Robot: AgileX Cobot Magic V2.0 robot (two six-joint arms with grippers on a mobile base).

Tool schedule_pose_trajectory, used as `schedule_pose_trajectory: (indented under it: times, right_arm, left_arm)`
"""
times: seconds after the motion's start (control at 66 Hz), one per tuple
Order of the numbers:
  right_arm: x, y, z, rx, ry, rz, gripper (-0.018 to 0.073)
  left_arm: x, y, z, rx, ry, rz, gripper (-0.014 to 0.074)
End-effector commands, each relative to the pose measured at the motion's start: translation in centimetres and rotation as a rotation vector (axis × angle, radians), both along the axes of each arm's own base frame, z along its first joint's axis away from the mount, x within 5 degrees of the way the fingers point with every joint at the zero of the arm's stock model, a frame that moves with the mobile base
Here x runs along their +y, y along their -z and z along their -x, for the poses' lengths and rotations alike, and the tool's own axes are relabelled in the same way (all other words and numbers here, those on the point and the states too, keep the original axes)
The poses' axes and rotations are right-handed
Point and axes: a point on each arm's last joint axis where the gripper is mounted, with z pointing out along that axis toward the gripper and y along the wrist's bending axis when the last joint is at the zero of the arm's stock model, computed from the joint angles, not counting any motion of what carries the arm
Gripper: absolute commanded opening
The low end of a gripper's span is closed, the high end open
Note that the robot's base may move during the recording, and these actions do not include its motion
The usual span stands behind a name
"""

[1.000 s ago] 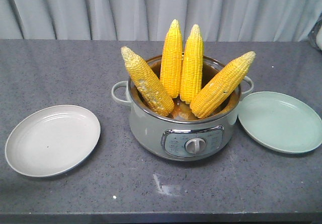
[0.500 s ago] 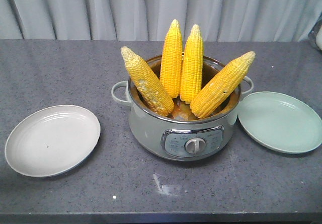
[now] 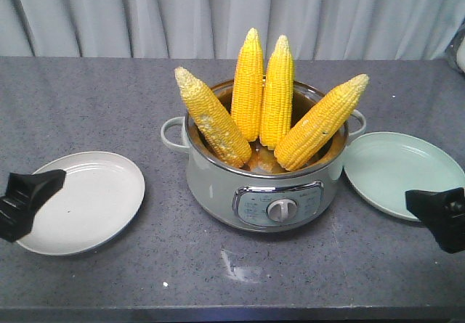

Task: Distribute corn equally
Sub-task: 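Reach the right gripper over the pot to a corn cob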

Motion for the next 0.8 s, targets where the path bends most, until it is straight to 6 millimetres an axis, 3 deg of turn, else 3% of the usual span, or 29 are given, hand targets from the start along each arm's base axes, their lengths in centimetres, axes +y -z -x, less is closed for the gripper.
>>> schedule_pose_trajectory:
  times: [0.0, 0.242, 0.53, 0.788]
  right_arm:
    - [0.9, -1.7, -1.6, -0.098, -0.048, -0.001, 0.0634]
    - [3.2, -2.7, -6.4, -0.108, -0.119, 0.011, 0.0619]
    - [4.2, -2.9, -11.2, -0.125, -0.09, -0.03, 0.0579]
    - [5.2, -2.5, -15.0, -0.116, -0.086, -0.095, 0.0579]
  left_arm:
    - [-1.1, -1.4, 0.2, -0.063, 0.076, 0.021, 0.0649]
    - [-1.3, -1.1, 0.5, -0.033, 0.1, 0.007, 0.0618]
    - [-1.3, -1.1, 0.5, -0.032, 0.1, 0.006, 0.0556]
    - [-1.3, -1.1, 0.5, -0.033, 0.1, 0.005, 0.0554]
